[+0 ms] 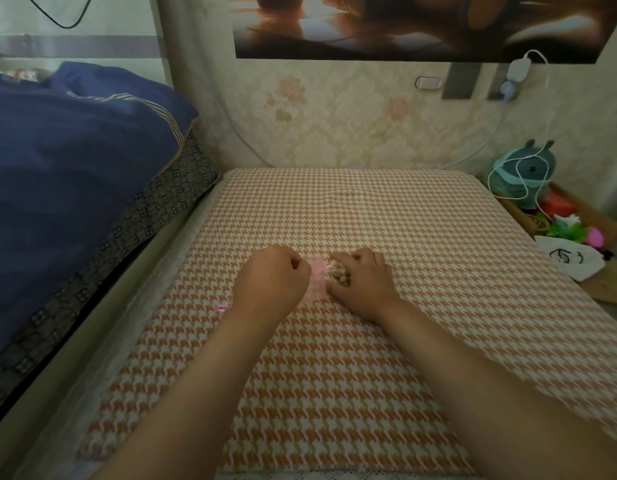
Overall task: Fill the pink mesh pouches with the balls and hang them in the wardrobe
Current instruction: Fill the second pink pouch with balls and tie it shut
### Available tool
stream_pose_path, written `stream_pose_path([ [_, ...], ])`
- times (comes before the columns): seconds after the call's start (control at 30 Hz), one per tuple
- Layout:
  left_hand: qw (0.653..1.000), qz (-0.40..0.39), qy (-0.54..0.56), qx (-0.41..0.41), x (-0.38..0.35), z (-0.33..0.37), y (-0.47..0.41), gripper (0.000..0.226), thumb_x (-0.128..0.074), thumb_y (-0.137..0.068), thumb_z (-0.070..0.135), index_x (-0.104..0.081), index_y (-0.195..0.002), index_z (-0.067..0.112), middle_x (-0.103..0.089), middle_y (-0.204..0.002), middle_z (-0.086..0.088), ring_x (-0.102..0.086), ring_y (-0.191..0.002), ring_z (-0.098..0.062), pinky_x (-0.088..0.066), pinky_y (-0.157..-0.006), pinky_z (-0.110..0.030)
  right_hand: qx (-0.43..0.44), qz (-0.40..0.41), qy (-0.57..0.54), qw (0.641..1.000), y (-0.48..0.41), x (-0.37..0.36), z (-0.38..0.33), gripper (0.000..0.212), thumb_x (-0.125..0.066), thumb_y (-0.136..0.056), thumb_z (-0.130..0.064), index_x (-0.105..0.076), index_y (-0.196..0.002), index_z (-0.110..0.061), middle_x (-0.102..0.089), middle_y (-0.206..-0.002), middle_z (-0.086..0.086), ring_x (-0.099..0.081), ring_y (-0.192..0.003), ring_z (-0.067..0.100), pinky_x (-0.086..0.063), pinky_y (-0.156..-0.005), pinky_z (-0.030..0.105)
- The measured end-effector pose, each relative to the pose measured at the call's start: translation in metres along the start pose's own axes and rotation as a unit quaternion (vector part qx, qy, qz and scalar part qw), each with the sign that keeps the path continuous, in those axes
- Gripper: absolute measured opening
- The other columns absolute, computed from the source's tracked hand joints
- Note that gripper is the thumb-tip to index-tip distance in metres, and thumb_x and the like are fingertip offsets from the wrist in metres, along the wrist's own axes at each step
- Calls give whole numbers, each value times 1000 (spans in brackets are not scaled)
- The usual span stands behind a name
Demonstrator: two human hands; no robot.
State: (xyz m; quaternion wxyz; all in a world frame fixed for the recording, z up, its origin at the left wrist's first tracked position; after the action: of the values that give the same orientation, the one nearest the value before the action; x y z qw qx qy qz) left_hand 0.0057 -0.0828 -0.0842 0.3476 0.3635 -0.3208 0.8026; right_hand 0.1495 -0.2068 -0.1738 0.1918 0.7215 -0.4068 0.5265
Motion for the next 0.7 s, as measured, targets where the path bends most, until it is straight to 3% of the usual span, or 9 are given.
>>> stream_pose_path([
  [0.1,1000,3,3,-5,0,-1,-1,39,-55,-90,27,-52,-54,12,-48,-47,-1,-45,-43,-18,-36,-43,-27,43,19,-3,999,-7,-4,-11,35,-56,-93,-51,-66,-119,-30,-53,-122,0,-43,-115,23,-34,-99,38],
  [0.23,1000,-6,4,-9,-3,-3,-2,40,-55,-91,27,-48,-53,13,-45,-47,-2,-42,-43,-19,-34,-43,-28,60,34,-50,996,0,-4,-10,12,-57,-97,-36,-62,-94,-25,-51,-100,-5,-43,-102,19,-38,-90,33],
  [0.53,998,-44,36,-9,-7,13,18,38,-53,-91,28,-54,-58,8,-48,-49,-3,-45,-46,-19,-37,-47,-28,60,4,-1,998,67,18,17,15,-53,-102,-33,-62,-108,-23,-51,-109,-3,-40,-104,18,-37,-93,33],
  [0.7,997,-60,49,-10,-5,23,38,35,-53,-91,28,-58,-64,5,-56,-55,-9,-52,-51,-22,-44,-50,-32,52,-3,32,998,105,29,29,20,-46,-105,-33,-60,-114,-22,-49,-112,-3,-41,-108,20,-30,-86,29],
])
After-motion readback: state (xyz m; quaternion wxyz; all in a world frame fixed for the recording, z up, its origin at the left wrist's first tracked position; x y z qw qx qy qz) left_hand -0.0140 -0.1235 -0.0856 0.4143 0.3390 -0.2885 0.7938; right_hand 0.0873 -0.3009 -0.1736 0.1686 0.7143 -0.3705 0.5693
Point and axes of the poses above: each hand's wrist, its own y-axis away from the middle knuckle, its own x-axis out of the back of the hand, z = x × y, the point moved 5 cm from there along -y, towards the middle knuckle
